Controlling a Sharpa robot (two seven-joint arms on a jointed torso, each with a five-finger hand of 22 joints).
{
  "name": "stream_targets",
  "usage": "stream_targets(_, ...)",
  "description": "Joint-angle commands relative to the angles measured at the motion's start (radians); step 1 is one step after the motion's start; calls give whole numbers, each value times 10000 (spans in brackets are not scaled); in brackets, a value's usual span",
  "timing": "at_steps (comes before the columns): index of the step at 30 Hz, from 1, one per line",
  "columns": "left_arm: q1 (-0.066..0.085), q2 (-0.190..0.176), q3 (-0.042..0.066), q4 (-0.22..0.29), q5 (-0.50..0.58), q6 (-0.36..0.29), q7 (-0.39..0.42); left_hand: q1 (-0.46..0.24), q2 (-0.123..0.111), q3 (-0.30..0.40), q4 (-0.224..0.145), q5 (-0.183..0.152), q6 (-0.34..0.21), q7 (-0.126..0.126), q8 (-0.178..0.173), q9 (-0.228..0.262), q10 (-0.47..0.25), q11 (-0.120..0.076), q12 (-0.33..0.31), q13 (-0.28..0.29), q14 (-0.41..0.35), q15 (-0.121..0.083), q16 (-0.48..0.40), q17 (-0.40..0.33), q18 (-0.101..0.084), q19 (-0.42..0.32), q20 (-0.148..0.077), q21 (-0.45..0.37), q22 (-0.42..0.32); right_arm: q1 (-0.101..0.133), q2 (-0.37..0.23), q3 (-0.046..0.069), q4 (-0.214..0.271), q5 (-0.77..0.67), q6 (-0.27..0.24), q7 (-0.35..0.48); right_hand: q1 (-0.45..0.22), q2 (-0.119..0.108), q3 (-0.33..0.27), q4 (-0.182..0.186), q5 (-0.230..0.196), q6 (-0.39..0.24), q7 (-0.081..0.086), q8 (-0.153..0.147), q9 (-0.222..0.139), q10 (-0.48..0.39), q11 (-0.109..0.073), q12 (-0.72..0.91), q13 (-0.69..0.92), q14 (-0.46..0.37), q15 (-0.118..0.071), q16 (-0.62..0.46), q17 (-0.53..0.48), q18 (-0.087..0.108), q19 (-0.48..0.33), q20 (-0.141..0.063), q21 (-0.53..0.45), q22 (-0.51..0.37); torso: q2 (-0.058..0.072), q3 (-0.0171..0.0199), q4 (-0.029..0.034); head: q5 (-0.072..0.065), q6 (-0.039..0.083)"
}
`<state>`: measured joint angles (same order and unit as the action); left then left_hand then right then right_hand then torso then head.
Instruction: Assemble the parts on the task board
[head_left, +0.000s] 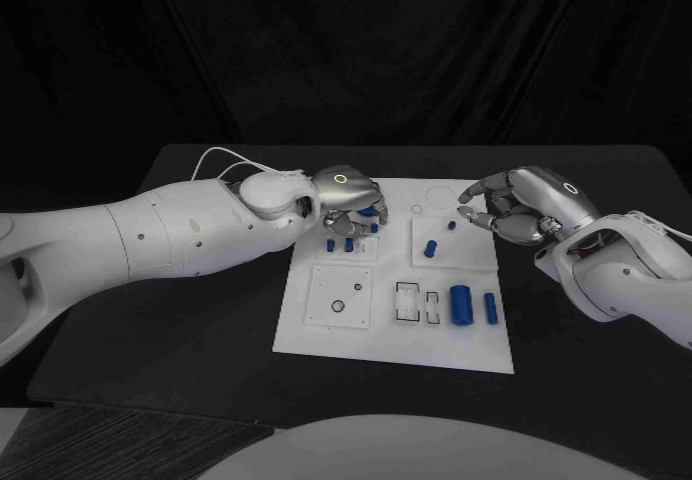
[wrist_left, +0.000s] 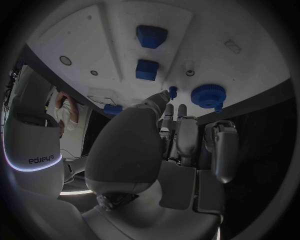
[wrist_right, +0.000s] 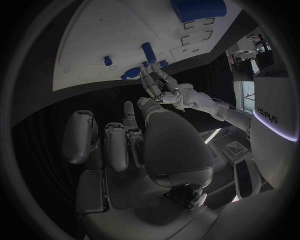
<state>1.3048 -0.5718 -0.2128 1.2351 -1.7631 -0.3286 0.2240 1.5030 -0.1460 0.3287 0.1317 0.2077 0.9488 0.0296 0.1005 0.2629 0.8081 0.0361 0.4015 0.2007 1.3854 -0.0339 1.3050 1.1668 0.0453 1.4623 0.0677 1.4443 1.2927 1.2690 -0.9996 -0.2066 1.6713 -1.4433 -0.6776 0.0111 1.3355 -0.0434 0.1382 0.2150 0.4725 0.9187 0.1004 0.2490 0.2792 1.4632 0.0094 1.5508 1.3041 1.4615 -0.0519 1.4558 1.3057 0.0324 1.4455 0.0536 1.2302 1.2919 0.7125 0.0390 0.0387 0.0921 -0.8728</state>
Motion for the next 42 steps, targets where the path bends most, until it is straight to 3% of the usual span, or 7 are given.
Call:
stream_targets(1,-50,76,9,-84,-22,132,42,-208,-40,394,18,-192,150,-30,-86,-113,158,-81,-97,-146,177,-117,140,-143,-161,454,-52,131,2398,-21,-2,5,12,-28,24,-140,27,-3,193,-73,198,73,-33,177,-95,1076,64,200,2667,759,-15,26,919,376,74,11,78,1866,4,-3,-3,-10,2)
stream_targets(10,-139,191,9,-275,-22,94,117,-287,-17,472,-43,-414,280,-16,-78,-136,384,-142,-99,-235,156,-147,133,-232,-159,451,-71,119,2395,-21,-19,5,11,-28,37,-146,27,-3,193,-73,198,73,-33,177,-95,1076,64,200,2667,759,-15,26,919,376,74,11,78,1866,4,-2,0,-31,2)
stream_targets(14,-171,268,9,-391,-21,129,119,-292,21,543,-93,-414,425,61,-33,-130,547,-243,-111,-293,97,-212,56,-392,-144,420,-89,62,2376,-21,-11,5,9,-28,55,-144,27,-3,193,-73,198,73,-33,177,-95,1076,64,200,2667,759,-15,26,919,376,74,11,78,1866,3,-3,-2,-6,2)
stream_targets(25,-307,366,10,-577,-21,9,201,-321,117,681,-183,-398,766,140,64,-110,920,-290,-197,-443,100,-261,11,-537,-153,443,-129,88,2386,-21,-18,5,19,-28,97,-156,34,1,203,-74,205,76,-29,178,-98,1076,68,200,2667,756,-13,18,903,379,72,12,68,1864,4,-2,3,-26,2)
stream_targets(33,-360,404,10,-636,-21,-194,295,-326,247,755,-324,-398,1371,200,287,-20,1426,-353,-328,-615,133,-313,3,-639,-166,477,-164,131,2403,-21,-11,5,18,-28,140,-182,34,1,203,-74,205,76,-29,178,-98,1076,68,200,2667,756,-13,18,903,379,72,12,68,1864,3,-4,0,-18,2)
stream_targets(42,-369,180,12,-401,-26,-726,315,-199,345,775,-548,-448,1609,303,304,-1,2057,-261,-414,-732,178,-267,-12,-757,-193,539,-179,232,2438,-21,-24,5,28,-28,176,-195,38,8,209,-74,206,80,-29,180,-98,1076,69,200,2667,753,-12,9,888,379,72,12,65,1863,5,-2,1,-42,2)
